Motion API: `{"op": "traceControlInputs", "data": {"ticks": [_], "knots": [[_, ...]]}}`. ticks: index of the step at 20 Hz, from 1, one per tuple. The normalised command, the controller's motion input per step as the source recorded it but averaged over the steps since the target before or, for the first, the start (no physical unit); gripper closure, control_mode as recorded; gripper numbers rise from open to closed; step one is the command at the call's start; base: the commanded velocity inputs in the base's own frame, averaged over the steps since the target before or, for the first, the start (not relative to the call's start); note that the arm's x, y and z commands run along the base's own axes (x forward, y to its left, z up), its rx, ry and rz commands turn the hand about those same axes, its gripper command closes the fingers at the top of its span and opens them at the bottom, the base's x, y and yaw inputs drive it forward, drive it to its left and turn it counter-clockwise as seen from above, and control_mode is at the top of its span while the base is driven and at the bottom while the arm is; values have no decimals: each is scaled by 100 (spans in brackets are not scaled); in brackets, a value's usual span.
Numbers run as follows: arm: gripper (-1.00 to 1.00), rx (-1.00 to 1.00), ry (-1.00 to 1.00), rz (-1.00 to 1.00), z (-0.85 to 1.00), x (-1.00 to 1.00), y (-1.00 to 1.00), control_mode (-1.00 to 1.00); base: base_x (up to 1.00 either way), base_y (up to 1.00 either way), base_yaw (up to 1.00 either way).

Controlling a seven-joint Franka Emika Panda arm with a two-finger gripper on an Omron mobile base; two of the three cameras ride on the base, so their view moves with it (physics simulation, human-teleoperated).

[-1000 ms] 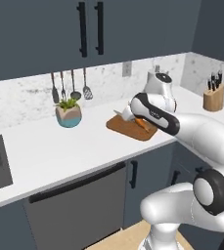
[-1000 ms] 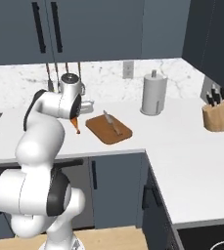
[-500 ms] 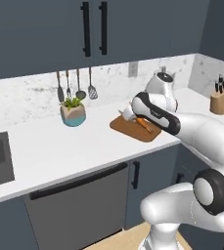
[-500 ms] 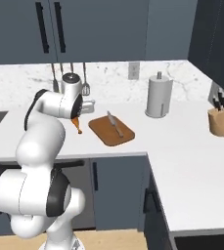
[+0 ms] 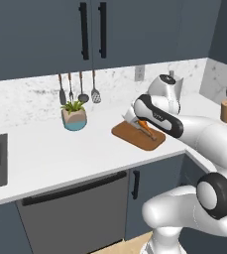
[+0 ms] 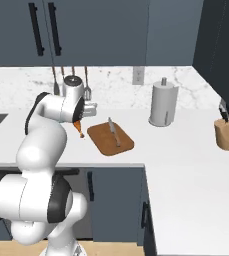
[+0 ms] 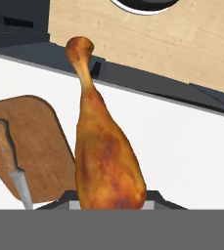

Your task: Pick up the knife from the drawer and place it on the cutting board. Then place the meat from the plate to the cutting board.

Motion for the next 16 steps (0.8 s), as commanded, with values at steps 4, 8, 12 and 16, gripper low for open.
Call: {"op": "traceControlInputs", "data": {"ticks": [4,8,12,16], "knots": [[100,0,0,0,0,0,0,100,34,-28,14],[100,0,0,0,0,0,0,100,32,-27,12],[100,0,0,0,0,0,0,100,33,-25,11],[100,0,0,0,0,0,0,100,37,-26,10]]}}
